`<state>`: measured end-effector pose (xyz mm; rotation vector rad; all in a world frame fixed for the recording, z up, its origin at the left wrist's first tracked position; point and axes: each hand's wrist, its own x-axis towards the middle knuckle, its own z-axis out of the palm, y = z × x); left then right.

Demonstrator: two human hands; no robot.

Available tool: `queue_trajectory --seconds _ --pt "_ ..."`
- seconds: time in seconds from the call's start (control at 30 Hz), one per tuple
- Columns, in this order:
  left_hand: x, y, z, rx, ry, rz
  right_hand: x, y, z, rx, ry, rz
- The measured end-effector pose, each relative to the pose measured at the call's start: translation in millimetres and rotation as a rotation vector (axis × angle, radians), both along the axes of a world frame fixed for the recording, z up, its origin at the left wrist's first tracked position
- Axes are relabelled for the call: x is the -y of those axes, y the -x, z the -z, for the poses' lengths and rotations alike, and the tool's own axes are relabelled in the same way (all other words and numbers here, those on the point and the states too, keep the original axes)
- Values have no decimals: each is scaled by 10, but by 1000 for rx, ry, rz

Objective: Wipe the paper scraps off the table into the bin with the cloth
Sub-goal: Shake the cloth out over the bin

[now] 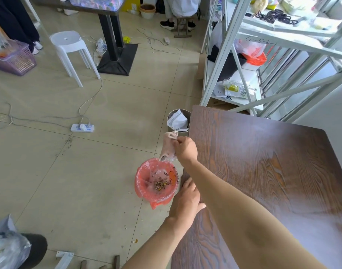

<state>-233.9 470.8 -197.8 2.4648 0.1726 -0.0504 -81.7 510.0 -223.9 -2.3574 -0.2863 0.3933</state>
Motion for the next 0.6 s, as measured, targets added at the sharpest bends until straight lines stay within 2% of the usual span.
queue_trajectory --seconds 0.07,0.17,0.3,0.4,0.5,0.6 --pt "-5 1 102 -83 -40 80 101 -47 -15 -84 -116 57" --pt "-4 -1 230 -87 -88 99 250 -49 -38 -178 -256 105" --pt "-44 13 270 -51 -82 108 370 14 -95 -204 -335 115" --pt "-116 24 295 -54 10 108 431 53 -137 -217 -346 113" --pt "-223 35 279 19 86 27 556 112 -201 -240 -361 146" --pt "-337 54 198 118 193 -184 745 199 -289 -228 -372 181"
